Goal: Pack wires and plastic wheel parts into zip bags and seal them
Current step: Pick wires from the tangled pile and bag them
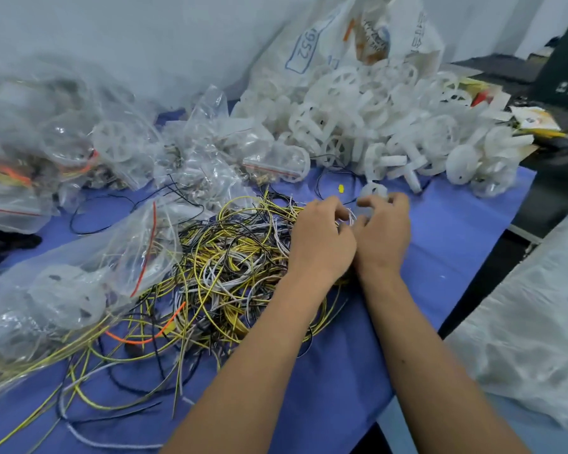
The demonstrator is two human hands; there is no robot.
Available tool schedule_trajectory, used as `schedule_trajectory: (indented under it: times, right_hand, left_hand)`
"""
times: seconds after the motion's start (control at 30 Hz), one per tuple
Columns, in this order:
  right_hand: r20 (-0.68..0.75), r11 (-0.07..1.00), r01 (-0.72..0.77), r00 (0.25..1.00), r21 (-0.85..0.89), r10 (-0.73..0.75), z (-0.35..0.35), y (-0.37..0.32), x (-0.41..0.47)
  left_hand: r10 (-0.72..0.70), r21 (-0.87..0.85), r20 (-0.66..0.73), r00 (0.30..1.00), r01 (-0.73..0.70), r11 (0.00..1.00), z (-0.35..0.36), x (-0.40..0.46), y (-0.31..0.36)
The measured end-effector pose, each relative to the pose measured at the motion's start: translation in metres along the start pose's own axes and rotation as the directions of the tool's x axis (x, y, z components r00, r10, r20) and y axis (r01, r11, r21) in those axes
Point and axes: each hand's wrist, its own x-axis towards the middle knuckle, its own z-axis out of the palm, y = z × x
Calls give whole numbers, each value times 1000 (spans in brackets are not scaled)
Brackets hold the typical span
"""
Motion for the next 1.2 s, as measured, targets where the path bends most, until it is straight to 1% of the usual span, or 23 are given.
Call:
schedule_trajectory:
  times: [0.1, 0.17, 0.23, 0.27, 0.3, 0.37, 0.4, 0.43, 0.47, 0.5, 0.57, 0.63, 0.7, 0.73, 0.8, 0.83, 0.87, 0.9, 0.93, 1.0, 1.07, 1.13, 1.2]
  right_hand:
    - [-99, 995, 83, 992, 60, -77, -2, -2, -2]
    - [-142, 977, 177, 977, 120, -160, -3, -6, -3]
    - [-152, 944, 286, 953, 167, -262, -7, -15, -5]
    - [-142, 927, 311, 948, 209, -286, -8, -21, -7]
    - [-120, 916, 299, 954, 268, -276, -9, -29, -9]
    - [-43, 874, 176, 983, 452, -176, -8, -52, -19]
    - [11, 821, 95, 992, 562, -122, -6, -65, -24]
    - [76, 749, 19, 993, 662, -92, -3, -80, -30]
    - [136, 685, -36, 986, 728, -92, 0, -94, -36]
    - [184, 649, -64, 976, 758, -119, 5, -108, -43]
    - [257, 614, -83, 946, 785, -200, 13, -133, -58]
    - [356, 526, -167, 891, 834, -282, 23, -152, -75]
    - [473, 395, -340, 823, 854, -313, 32, -165, -90]
    - [537, 305, -453, 787, 837, -305, 36, -168, -95]
    - [668, 69, -681, 684, 729, -294, 43, -174, -102]
    - [710, -39, -755, 631, 654, -311, 46, -176, -105]
    - [735, -92, -798, 588, 596, -338, 49, -177, -108]
    - [749, -82, -820, 554, 567, -363, 52, -178, -110]
    - [760, -27, -827, 529, 562, -377, 55, -181, -113]
    - [775, 135, -794, 517, 593, -364, 60, -184, -117]
    - [766, 308, -704, 552, 640, -330, 63, -183, -117]
    - [730, 460, -576, 613, 675, -303, 65, -181, -117]
    - [654, 625, -370, 690, 688, -310, 68, -176, -120]
  left_hand:
    - [21, -8, -39, 999, -22, 1000, -9, 0, 0]
    - [90, 29, -109, 990, -87, 996, -24, -1, 3]
    - [193, 114, -188, 963, -174, 978, -43, -3, 6]
    - [234, 184, -242, 942, -192, 964, -55, -6, 7]
    - [257, 258, -315, 914, -178, 949, -67, -8, 8]
    - [268, 378, -491, 829, -75, 923, -96, -16, 6]
    - [277, 432, -553, 786, -14, 902, -109, -20, 5]
    - [278, 488, -585, 762, 56, 871, -124, -24, 2]
    - [260, 535, -596, 760, 135, 834, -137, -28, -3]
    - [224, 571, -603, 766, 218, 792, -151, -33, -8]
    - [132, 588, -609, 782, 333, 737, -176, -39, -18]
    - [34, 529, -604, 796, 368, 765, -200, -45, -30]
    - [-47, 413, -602, 797, 361, 836, -223, -49, -40]
    - [-82, 333, -616, 783, 354, 874, -231, -51, -43]
    - [-163, 160, -644, 747, 340, 927, -243, -55, -48]
    - [-207, 92, -646, 735, 344, 934, -246, -56, -51]
    - [-252, 30, -641, 725, 352, 936, -249, -57, -53]
    - [-297, -32, -632, 715, 359, 933, -250, -57, -55]
    - [-335, -83, -624, 706, 366, 927, -252, -57, -58]
    - [-374, -124, -608, 700, 381, 916, -257, -54, -60]
    - [-352, -76, -603, 716, 388, 919, -263, -50, -62]
    - [-285, 49, -603, 745, 391, 919, -269, -44, -63]
    - [-241, 129, -560, 792, 371, 920, -274, -38, -64]
